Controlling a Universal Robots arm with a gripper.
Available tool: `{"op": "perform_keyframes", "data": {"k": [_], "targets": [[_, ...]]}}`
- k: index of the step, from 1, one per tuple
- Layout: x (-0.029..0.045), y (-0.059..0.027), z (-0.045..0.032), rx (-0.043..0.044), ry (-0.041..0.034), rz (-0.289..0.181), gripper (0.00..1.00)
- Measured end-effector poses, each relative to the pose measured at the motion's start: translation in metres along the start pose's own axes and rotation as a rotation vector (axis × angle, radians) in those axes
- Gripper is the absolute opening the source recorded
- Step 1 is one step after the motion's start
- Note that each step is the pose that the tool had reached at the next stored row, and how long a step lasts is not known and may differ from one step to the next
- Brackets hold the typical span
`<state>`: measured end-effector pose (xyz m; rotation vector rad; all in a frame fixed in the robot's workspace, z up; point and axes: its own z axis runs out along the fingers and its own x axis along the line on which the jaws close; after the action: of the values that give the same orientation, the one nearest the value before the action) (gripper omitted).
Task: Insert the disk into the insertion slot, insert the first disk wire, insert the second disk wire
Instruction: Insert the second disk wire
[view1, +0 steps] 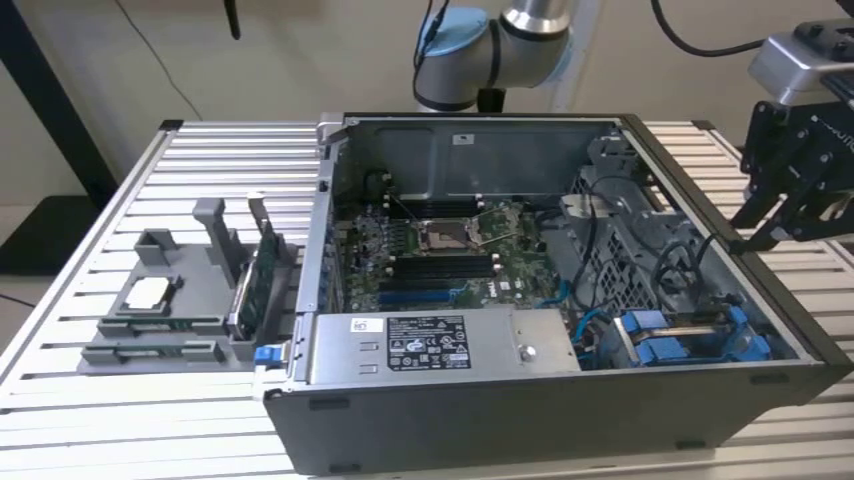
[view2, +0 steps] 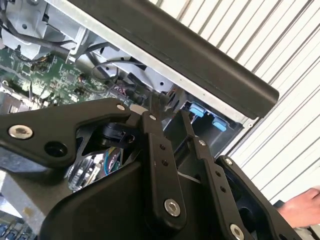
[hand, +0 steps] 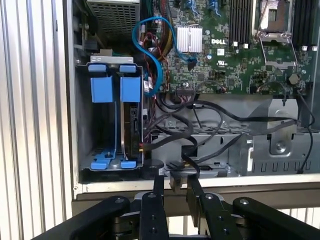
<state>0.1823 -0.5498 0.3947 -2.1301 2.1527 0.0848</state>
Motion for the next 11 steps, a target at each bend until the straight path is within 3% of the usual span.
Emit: {"op": "perform_keyframes", "data": {"k": [11], "targets": [[-0.0032, -0.0089, 0.0082, -0.0401, 0.0111, -0.002, 0.33]]}}
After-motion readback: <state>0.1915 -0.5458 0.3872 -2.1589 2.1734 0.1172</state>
